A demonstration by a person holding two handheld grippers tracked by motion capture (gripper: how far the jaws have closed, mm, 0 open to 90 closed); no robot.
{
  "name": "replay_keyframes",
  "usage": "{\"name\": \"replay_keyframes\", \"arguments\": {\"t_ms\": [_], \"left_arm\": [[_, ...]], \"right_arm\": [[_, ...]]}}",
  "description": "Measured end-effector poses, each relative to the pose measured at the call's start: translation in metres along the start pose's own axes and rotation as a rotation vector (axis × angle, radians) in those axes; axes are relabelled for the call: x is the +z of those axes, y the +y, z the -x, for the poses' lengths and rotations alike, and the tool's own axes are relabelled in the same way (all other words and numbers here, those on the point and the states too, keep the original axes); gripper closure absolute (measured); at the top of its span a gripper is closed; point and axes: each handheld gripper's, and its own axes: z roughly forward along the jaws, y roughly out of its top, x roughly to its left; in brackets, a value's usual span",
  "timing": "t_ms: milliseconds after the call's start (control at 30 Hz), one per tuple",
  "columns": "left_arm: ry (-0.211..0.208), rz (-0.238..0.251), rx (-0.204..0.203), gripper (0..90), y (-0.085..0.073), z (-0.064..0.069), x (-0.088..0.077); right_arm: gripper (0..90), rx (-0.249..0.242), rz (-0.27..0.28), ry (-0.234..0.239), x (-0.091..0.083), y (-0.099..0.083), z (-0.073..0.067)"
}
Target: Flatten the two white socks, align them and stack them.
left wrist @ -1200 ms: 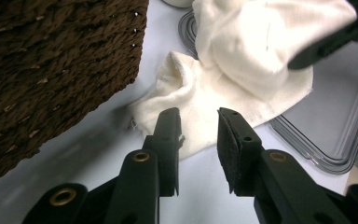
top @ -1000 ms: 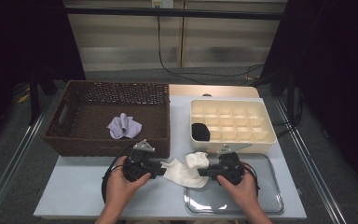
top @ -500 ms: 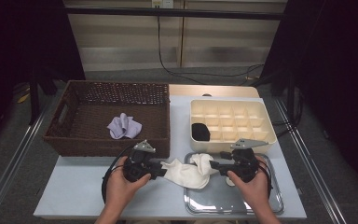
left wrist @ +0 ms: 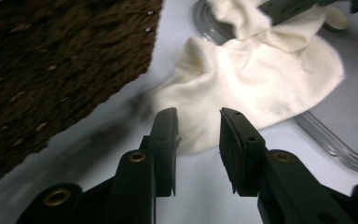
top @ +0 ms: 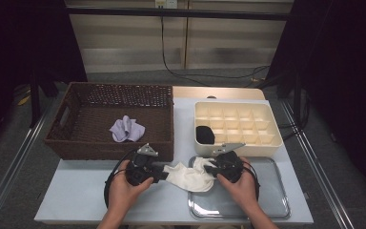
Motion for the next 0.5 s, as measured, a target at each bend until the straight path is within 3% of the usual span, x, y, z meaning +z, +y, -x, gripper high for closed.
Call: {"name": "replay_keyframes", "arguments": {"t_ms": [133, 267, 367, 500], "left_arm": [[0.018, -0.018, -0.006, 65.5, -0.004, -0.007, 0.008], [-0.001, -0.014, -0.006, 65.5, -0.004, -0.008, 0.017], [-0.003, -0.026, -0.007, 74.9, -0.003, -0.006, 0.018], [-0.010, -0.080, 0.002, 87.1, -0.005, -0.006, 0.013]], "right_arm": [[82.3, 0.019, 0.026, 0.012, -0.006, -0.003, 0.004], [82.5, 0.011, 0.064, 0.020, -0.013, -0.002, 0.005], [83.1, 0.009, 0.084, 0.016, -0.020, 0.000, 0.007], [83.2, -0.006, 0.111, 0.021, -0.030, 0.004, 0.007]]}}
